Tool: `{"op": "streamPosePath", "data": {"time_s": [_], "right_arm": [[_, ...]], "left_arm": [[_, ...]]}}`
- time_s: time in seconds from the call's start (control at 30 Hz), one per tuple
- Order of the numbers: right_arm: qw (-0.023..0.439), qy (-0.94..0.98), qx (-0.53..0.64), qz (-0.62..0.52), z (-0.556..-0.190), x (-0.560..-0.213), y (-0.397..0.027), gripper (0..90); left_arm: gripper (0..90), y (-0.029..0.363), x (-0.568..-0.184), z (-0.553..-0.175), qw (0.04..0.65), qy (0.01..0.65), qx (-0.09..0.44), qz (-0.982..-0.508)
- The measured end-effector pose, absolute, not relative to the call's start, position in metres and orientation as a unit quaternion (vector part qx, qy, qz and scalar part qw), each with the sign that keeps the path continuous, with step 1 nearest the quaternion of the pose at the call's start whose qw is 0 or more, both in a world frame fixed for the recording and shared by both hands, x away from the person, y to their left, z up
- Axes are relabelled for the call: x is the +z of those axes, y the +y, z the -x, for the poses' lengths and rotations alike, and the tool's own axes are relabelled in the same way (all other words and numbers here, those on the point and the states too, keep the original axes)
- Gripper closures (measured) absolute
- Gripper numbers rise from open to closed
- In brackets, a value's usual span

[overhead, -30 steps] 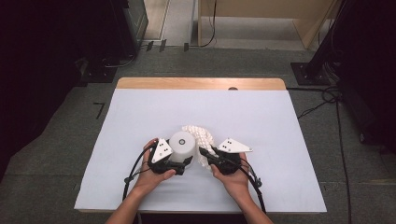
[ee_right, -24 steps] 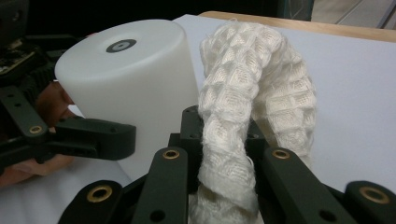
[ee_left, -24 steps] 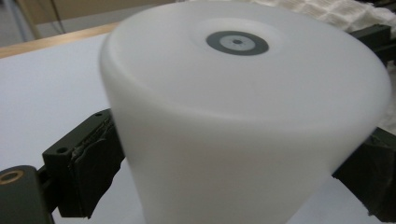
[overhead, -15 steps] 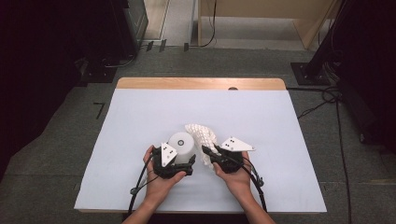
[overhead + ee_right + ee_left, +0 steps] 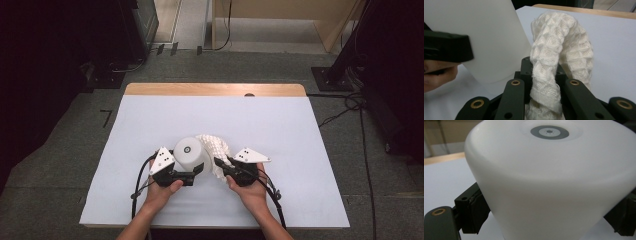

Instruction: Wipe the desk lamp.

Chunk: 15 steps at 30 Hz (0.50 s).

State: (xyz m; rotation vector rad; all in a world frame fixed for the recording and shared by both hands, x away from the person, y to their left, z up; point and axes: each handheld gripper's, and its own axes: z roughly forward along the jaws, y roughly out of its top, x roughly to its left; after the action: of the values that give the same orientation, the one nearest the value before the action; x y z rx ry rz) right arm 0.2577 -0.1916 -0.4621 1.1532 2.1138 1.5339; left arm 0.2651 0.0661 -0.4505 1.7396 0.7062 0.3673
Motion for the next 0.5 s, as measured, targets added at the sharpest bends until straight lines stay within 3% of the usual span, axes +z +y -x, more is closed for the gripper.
{"op": "streamPosePath", "data": {"time_s": [0.17, 0.5], "right_arm": [[0.138, 0.734, 0.538, -0.389, -0.254, -0.46, -0.186, 77.5], [0.153, 0.709, 0.587, -0.36, -0.239, -0.426, -0.188, 77.6]], "left_arm": [[8.3, 0.071, -0.447, -0.266, 0.584, 0.278, 0.143, -0.749], [8.3, 0.056, -0.457, -0.266, 0.537, 0.267, 0.152, -0.786]]}}
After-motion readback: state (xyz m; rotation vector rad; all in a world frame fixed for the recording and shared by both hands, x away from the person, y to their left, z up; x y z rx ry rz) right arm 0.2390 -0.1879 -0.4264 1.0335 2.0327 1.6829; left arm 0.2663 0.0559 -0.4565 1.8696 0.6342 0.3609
